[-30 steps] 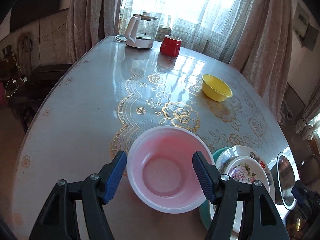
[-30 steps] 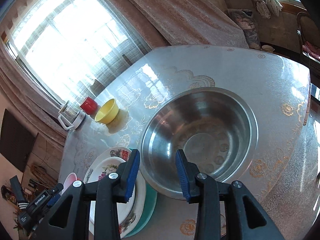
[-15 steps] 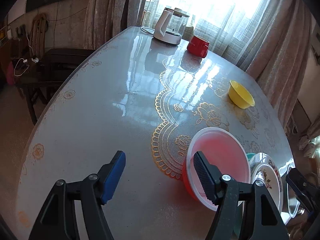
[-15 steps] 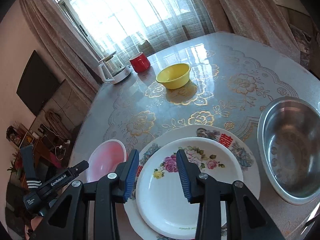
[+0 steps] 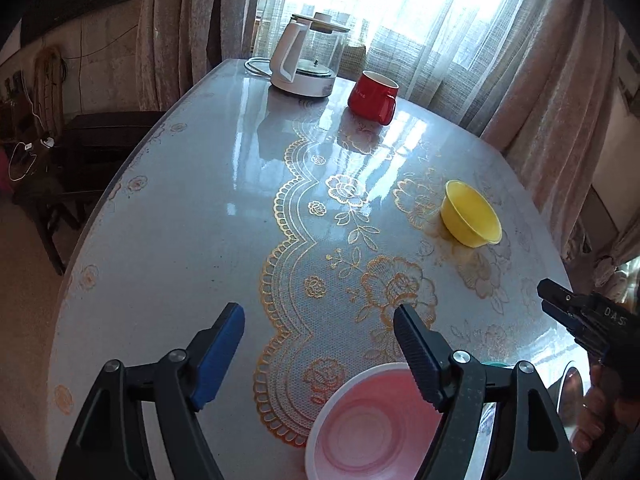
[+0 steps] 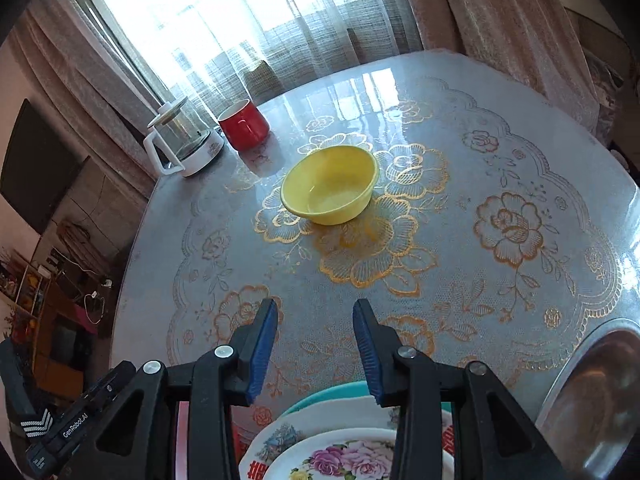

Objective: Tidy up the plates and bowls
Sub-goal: 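Move both grippers to the yellow bowl, then close both grippers on the yellow bowl rim and lift it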

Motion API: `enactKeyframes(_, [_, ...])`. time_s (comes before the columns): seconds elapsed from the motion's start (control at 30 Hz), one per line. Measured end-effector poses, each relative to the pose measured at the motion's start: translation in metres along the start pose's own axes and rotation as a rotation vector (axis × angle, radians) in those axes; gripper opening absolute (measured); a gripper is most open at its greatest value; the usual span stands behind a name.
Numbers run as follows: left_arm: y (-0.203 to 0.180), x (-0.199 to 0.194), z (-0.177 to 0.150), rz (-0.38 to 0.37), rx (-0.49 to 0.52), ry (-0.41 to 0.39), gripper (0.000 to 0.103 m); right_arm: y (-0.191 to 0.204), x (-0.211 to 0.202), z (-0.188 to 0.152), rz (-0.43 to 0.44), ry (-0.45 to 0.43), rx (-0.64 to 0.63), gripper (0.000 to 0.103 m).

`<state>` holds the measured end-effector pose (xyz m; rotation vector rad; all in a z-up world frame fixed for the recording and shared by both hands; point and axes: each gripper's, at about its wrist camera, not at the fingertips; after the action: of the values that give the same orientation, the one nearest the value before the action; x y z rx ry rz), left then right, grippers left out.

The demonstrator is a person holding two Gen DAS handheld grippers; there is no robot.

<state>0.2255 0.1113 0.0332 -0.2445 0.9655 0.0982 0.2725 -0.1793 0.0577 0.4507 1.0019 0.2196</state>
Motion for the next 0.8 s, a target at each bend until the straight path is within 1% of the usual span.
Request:
enactKeyframes(0.1, [-0.017,0.011,0.017,0.001,0.035,0.013,0.078,-0.019,0.025,0.026,0.024,0.036,0.09,0.04])
enactKeyframes(0.27, [-0.044,0.027,0.036,0.001,0.085,0.013,0.078,-0.049,0.067,0.065,0.051,0.064,0.242,0.04])
enactKeyframes(0.33, [-0.051,0.036,0.043,0.014,0.092,0.026,0.078,-0.06,0.083,0.075,0.055,0.07,0.3,0.04])
enactKeyframes(0.43, [-0.058,0.048,0.054,0.01,0.094,0.038,0.078,-0.072,0.105,0.084,0.04,0.087,0.368,0.04])
enactKeyframes(0.5, [-0.061,0.055,0.06,0.013,0.095,0.04,0.078,-0.077,0.116,0.087,0.035,0.096,0.389,0.039])
enactKeyframes(0.53, [-0.062,0.057,0.062,0.014,0.094,0.041,0.078,-0.08,0.12,0.089,0.031,0.097,0.396,0.036])
enactKeyframes(0.57, [-0.063,0.06,0.065,0.014,0.093,0.04,0.078,-0.082,0.123,0.089,0.028,0.1,0.402,0.03])
enactKeyframes(0.6, [-0.065,0.062,0.067,0.017,0.093,0.04,0.078,-0.085,0.125,0.088,0.028,0.106,0.408,0.027])
enactKeyframes(0.67, [-0.068,0.065,0.07,0.018,0.096,0.042,0.078,-0.088,0.127,0.086,0.055,0.117,0.407,0.02])
enactKeyframes(0.7, [-0.071,0.067,0.071,0.016,0.099,0.042,0.078,-0.087,0.127,0.086,0.065,0.121,0.395,0.019])
enactKeyframes(0.8, [-0.079,0.068,0.074,0.016,0.105,0.039,0.078,-0.082,0.123,0.081,0.041,0.141,0.355,0.018])
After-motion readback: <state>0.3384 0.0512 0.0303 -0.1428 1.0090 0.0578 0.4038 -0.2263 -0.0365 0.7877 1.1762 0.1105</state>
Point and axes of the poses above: each gripper's, at about its wrist camera, not at the fingertips, and x roughly the way its jaws point, y to its left, z to its top, and after that the axes turned 7 degrees about z, right-handed
